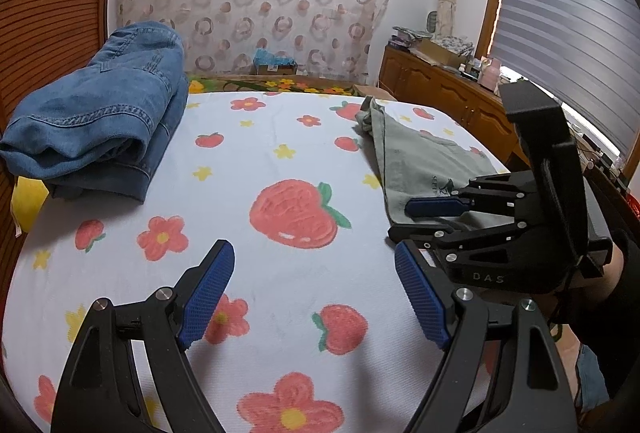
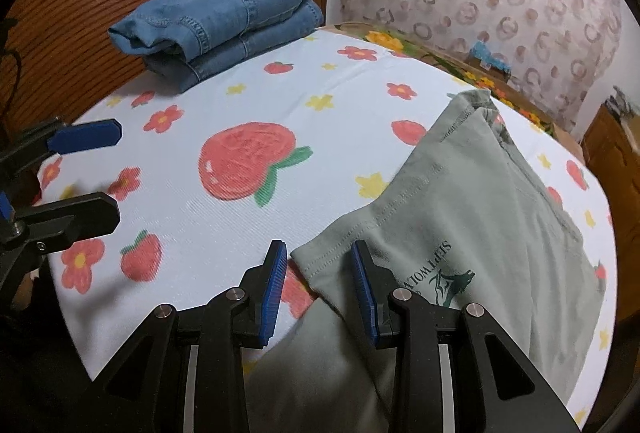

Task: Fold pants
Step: 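Lift that side with the right tool and fold it over the first fold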

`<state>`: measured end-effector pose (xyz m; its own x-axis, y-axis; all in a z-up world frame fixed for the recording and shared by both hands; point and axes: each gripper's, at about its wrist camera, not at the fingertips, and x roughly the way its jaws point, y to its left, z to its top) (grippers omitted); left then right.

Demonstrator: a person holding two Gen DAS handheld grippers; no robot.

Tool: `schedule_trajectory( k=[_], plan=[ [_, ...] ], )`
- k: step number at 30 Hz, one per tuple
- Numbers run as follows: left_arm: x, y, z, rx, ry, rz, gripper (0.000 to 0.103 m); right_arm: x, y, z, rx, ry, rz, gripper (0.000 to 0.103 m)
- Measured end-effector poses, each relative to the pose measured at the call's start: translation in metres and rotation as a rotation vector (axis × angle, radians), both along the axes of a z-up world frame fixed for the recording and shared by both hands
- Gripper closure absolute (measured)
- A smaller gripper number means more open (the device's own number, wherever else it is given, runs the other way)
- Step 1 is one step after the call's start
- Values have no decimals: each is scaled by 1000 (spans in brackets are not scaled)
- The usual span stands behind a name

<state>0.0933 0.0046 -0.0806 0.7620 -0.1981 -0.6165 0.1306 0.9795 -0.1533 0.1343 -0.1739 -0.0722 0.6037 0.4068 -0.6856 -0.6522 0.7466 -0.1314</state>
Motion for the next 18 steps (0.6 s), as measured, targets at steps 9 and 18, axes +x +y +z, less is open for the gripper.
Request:
schedule_trajectory(
  k=[9,18],
  plan=[
    [-1,-5,-6,6,11,-10,20,3,-13,8,68,5,-34,99],
    [-2,-14,-8,12,15,-34,20,0,-57,46,159,-72,-112,100]
  ],
)
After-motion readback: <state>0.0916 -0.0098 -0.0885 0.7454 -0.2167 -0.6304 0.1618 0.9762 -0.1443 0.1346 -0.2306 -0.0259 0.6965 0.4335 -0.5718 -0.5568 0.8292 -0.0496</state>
